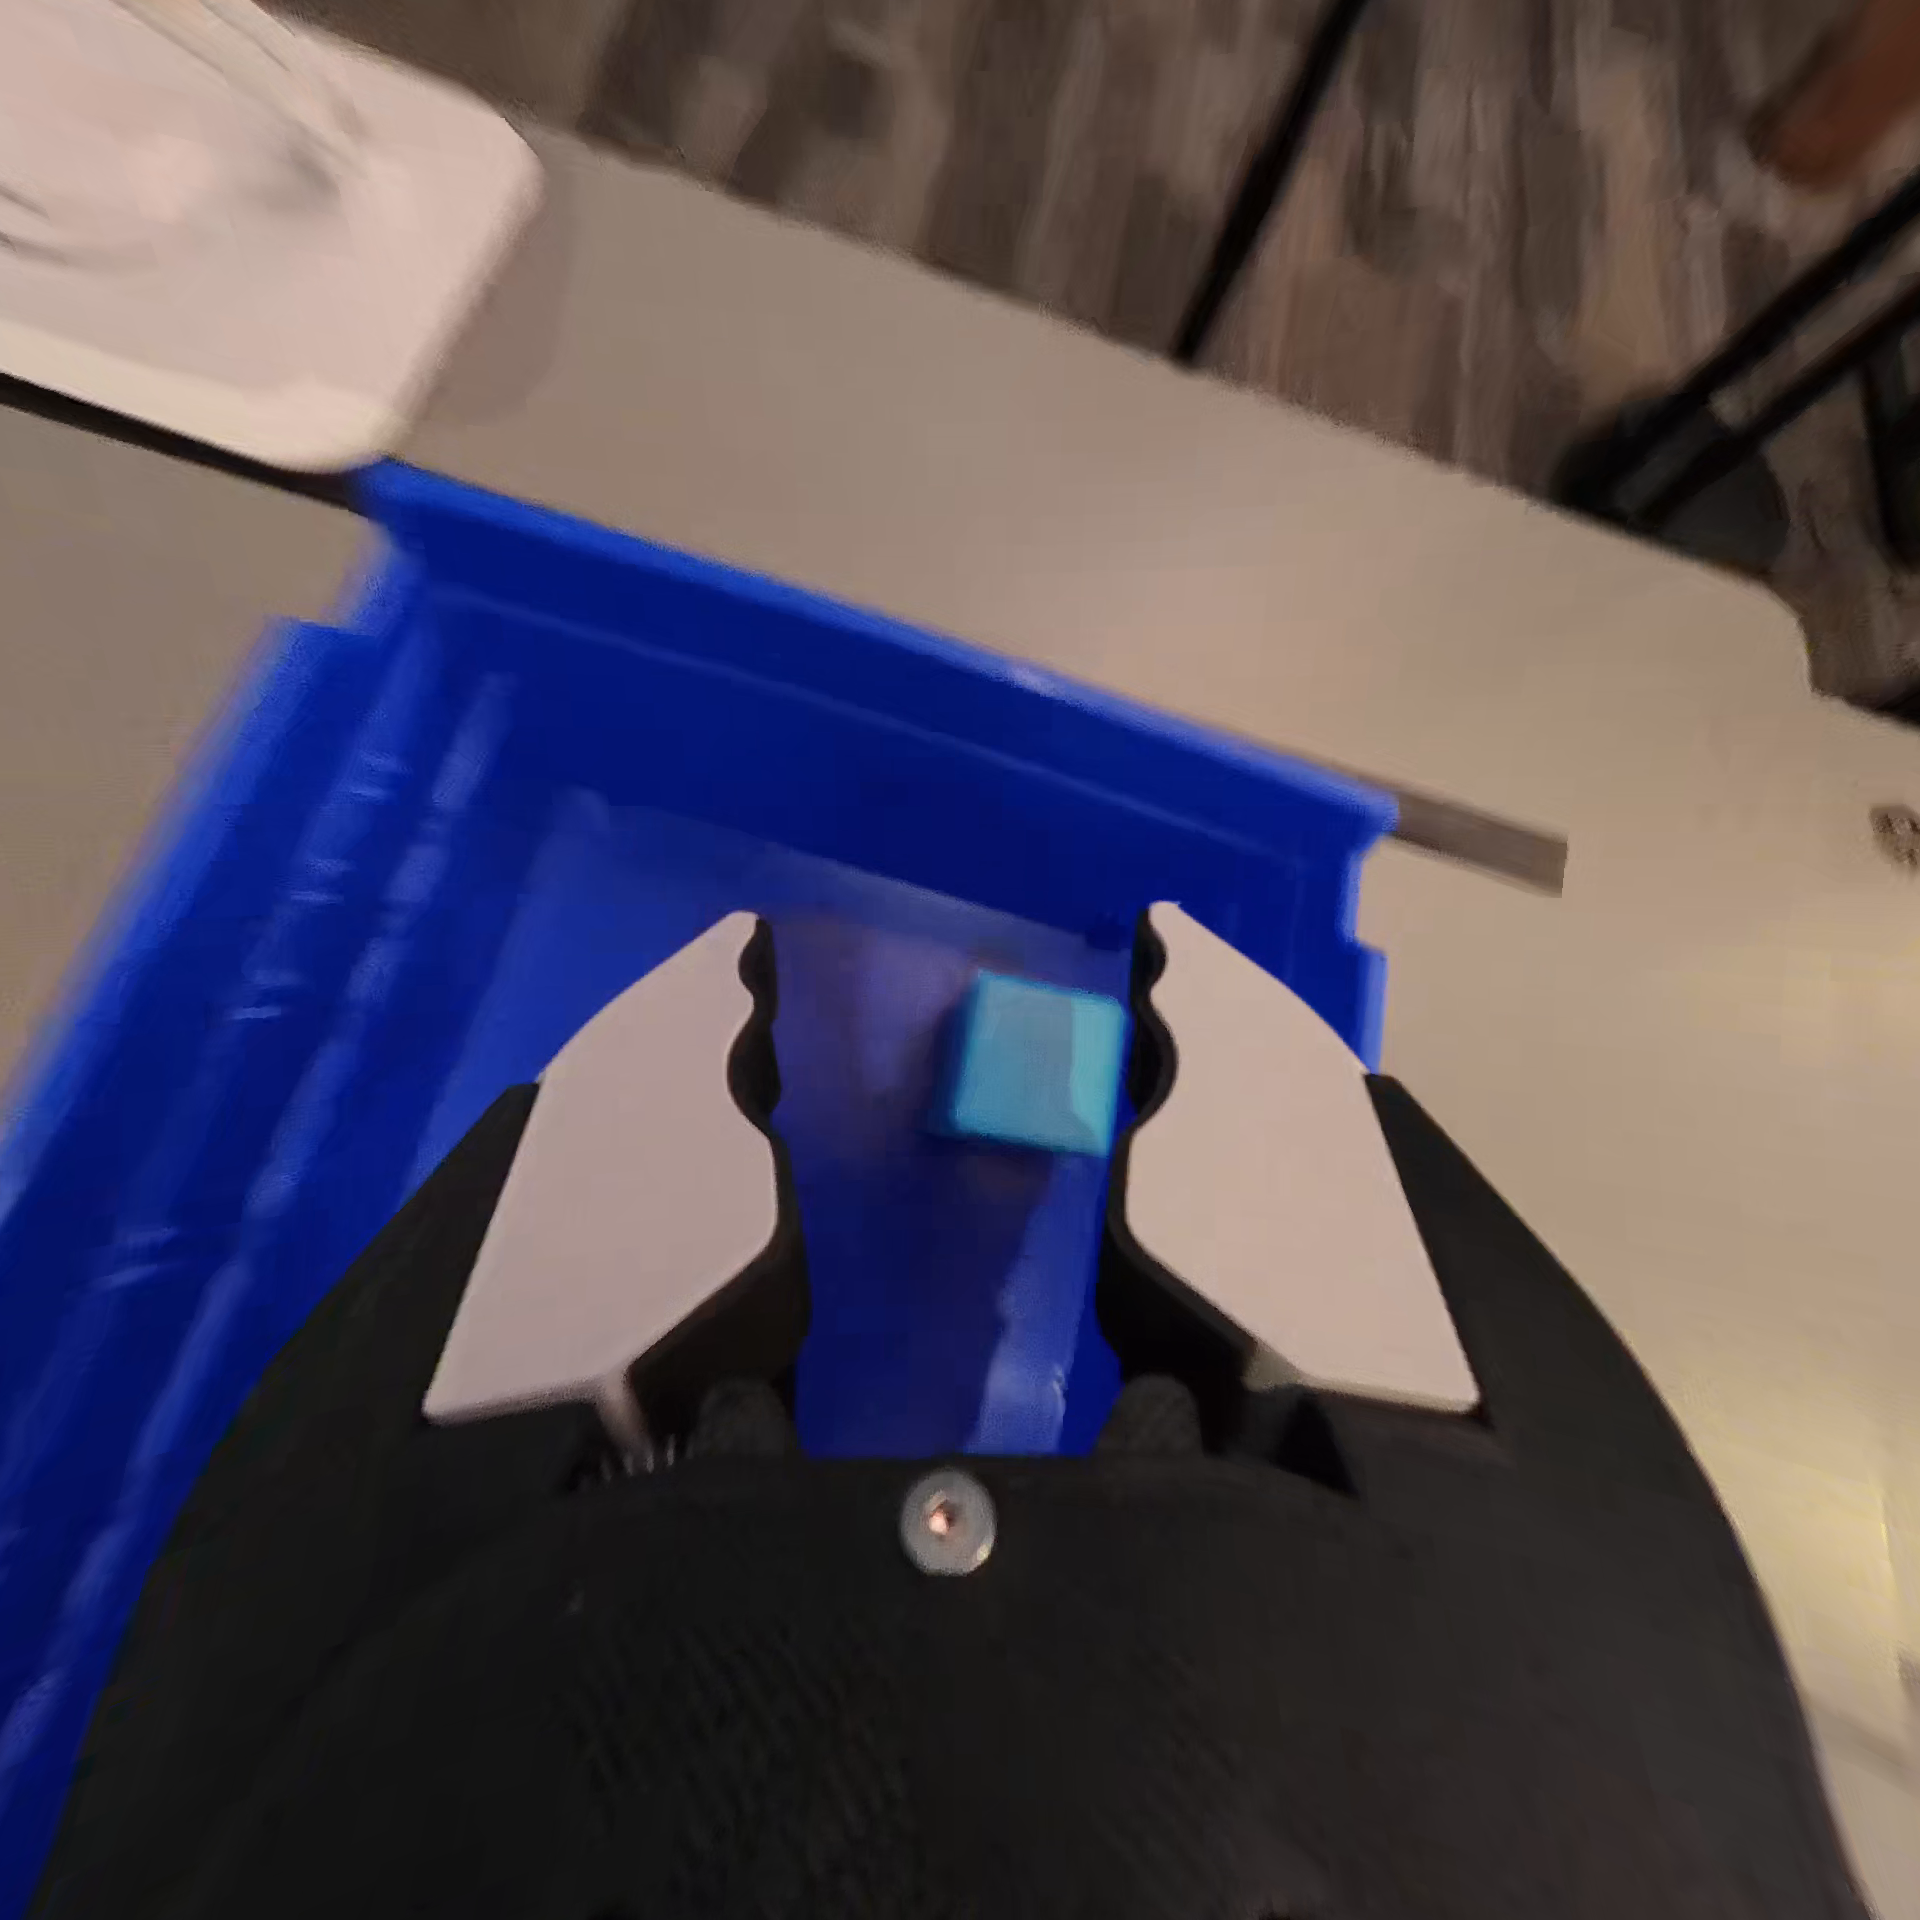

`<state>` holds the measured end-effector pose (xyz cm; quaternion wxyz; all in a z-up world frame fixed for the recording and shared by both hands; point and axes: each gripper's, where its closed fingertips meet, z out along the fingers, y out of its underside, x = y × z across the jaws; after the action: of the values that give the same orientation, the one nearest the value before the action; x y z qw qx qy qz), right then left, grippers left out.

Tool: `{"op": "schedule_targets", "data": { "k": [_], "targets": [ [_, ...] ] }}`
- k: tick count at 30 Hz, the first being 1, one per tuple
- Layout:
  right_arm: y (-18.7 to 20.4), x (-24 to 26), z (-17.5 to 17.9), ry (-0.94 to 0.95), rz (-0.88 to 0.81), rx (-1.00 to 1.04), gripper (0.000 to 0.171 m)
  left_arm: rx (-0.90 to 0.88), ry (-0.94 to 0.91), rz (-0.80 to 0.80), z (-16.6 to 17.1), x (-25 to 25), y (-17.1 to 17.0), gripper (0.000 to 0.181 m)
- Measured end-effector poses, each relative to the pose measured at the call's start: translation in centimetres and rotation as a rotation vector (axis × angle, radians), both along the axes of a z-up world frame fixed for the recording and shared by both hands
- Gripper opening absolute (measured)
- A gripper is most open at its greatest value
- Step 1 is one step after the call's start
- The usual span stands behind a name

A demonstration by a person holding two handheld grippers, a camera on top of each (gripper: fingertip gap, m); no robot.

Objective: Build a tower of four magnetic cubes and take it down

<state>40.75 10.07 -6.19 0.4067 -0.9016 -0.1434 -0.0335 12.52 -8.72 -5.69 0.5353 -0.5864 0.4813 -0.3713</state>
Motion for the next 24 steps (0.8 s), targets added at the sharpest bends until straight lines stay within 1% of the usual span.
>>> {"op": "schedule_targets", "data": {
  "k": [2, 3, 4, 6, 8, 10, 11, 13, 16, 18, 22, 24],
  "targets": [
    [-0.8, -3.3, 4.0, 0.105, 0.135, 0.1, 0.068, -0.006, 0.068, 0.017, -1.4, -0.2, 0.0, 0.077],
    [-1.7, -5.9, 6.2, 0.195, 0.241, 0.154, 0.067, -0.007, 0.099, 0.021, -2.1, -0.2, 0.0, 0.077],
    [-3.1, -9.0, 8.2, 0.296, 0.386, 0.192, 0.067, -0.009, 0.126, 0.016, -2.7, -0.1, -0.1, 0.077],
    [-7.5, -15.3, 11.4, 0.475, 0.721, 0.204, 0.067, -0.008, 0.171, 0.019, -3.6, 0.2, -0.1, 0.077],
    [-12.4, -20.1, 12.5, 0.556, 1.022, 0.153, 0.074, -0.019, 0.204, 0.02, -4.5, 0.4, 0.0, 0.076],
    [-15.4, -23.4, 11.3, 0.487, 1.219, 0.114, 0.076, -0.029, 0.212, 0.028, -4.6, 0.5, 0.1, 0.074],
    [-16.1, -24.6, 10.1, 0.42, 1.272, 0.103, 0.077, -0.035, 0.206, 0.029, -4.5, 0.5, 0.2, 0.071],
    [-16.6, -26.5, 7.3, 0.3, 1.322, 0.045, 0.078, -0.048, 0.194, 0.029, -4.4, 0.5, 0.3, 0.066],
    [-17.5, -28.5, 3.9, 0.219, 1.378, -0.064, 0.079, -0.079, 0.184, 0.034, -4.4, 0.4, 0.6, 0.057],
    [-17.6, -29.3, 2.5, 0.179, 1.388, -0.09, 0.079, -0.094, 0.189, 0.033, -4.5, 0.4, 0.7, 0.053],
    [-18.3, -30.2, 0.8, 0.135, 1.41, -0.145, 0.077, -0.107, 0.19, 0.024, -4.6, 0.5, 0.8, 0.053],
    [-18.4, -30.5, 0.4, 0.11, 1.419, -0.145, 0.067, -0.106, 0.191, 0.023, -4.6, 0.5, 0.8, 0.053]
  ]
}}
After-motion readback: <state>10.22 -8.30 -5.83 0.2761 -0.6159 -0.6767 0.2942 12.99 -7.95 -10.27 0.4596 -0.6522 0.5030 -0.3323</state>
